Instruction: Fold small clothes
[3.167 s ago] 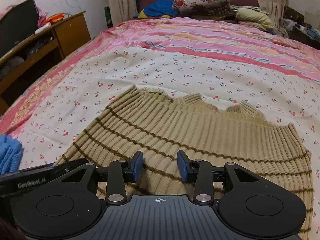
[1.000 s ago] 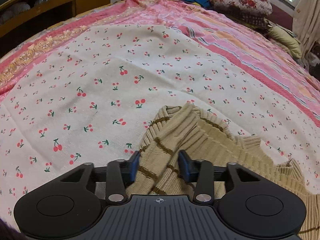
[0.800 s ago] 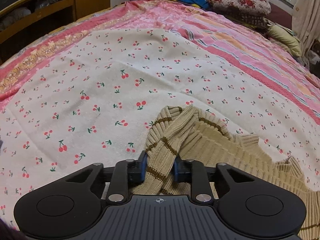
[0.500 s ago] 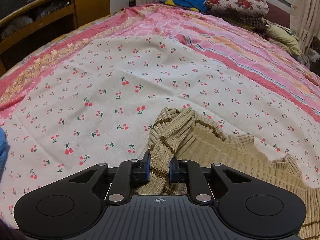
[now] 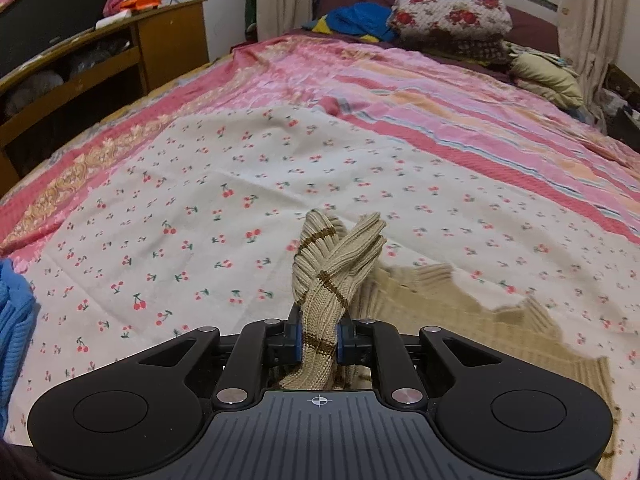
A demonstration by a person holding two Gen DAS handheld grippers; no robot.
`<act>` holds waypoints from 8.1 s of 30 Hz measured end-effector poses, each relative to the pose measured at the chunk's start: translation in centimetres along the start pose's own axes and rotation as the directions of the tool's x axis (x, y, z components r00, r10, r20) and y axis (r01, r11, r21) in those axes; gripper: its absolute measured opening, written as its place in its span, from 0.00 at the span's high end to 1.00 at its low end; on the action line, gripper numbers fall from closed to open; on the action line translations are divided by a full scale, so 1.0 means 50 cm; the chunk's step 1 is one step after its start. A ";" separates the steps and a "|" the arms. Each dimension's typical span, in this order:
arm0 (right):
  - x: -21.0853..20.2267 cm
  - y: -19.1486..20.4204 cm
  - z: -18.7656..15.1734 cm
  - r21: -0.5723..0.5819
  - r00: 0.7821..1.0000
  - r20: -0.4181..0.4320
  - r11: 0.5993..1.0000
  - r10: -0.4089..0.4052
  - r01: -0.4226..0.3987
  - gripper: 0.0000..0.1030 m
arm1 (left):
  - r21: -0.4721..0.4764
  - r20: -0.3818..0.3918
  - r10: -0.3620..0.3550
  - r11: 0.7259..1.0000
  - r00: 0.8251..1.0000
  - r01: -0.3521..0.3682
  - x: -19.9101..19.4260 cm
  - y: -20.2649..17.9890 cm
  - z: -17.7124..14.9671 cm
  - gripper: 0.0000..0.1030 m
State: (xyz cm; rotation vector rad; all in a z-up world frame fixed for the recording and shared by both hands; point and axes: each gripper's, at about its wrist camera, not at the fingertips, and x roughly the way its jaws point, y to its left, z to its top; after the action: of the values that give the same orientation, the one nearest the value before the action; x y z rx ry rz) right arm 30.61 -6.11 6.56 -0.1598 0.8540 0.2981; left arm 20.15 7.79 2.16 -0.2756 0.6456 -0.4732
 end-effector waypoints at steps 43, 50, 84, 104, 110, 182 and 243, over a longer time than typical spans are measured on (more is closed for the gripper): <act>-0.121 -0.433 -0.234 0.302 0.999 -0.020 0.952 -0.039 0.043 0.89 | 0.143 -0.208 -0.167 0.970 0.964 0.199 0.148 -0.333 -0.069 0.83; -0.119 -0.417 -0.241 0.261 0.997 -0.028 0.963 -0.067 0.072 0.85 | 0.157 -0.240 -0.144 0.970 0.960 0.185 0.177 -0.333 -0.049 0.83; -0.290 -0.373 -0.379 0.410 0.996 0.049 0.908 0.069 -0.083 0.73 | 0.229 -0.103 -0.096 0.966 0.990 0.118 0.054 -0.240 0.003 0.74; -0.269 -0.379 -0.408 0.342 0.997 -0.026 0.936 -0.076 0.081 0.98 | 0.267 -0.195 0.034 0.964 0.980 0.019 0.115 -0.229 -0.039 0.65; -0.247 -0.359 -0.416 0.314 0.994 -0.052 0.943 -0.095 0.107 0.88 | 0.298 -0.251 0.075 0.955 0.965 0.003 0.132 -0.224 -0.061 0.65; -0.277 -0.366 -0.484 0.554 0.976 0.056 0.807 0.210 -0.205 0.72 | 0.125 -0.315 -0.089 0.983 0.945 0.135 0.067 -0.119 -0.039 0.56; -0.499 -0.035 -0.614 0.399 0.989 0.094 0.914 -0.111 0.064 0.63 | 0.293 -0.193 0.285 0.930 0.939 -0.222 -0.166 -0.235 -0.208 0.14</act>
State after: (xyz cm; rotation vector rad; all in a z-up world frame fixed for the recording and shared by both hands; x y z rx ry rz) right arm -6.29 -20.49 5.67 0.1961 0.7738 0.0444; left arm 3.86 0.82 2.97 0.1240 0.8250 -0.3376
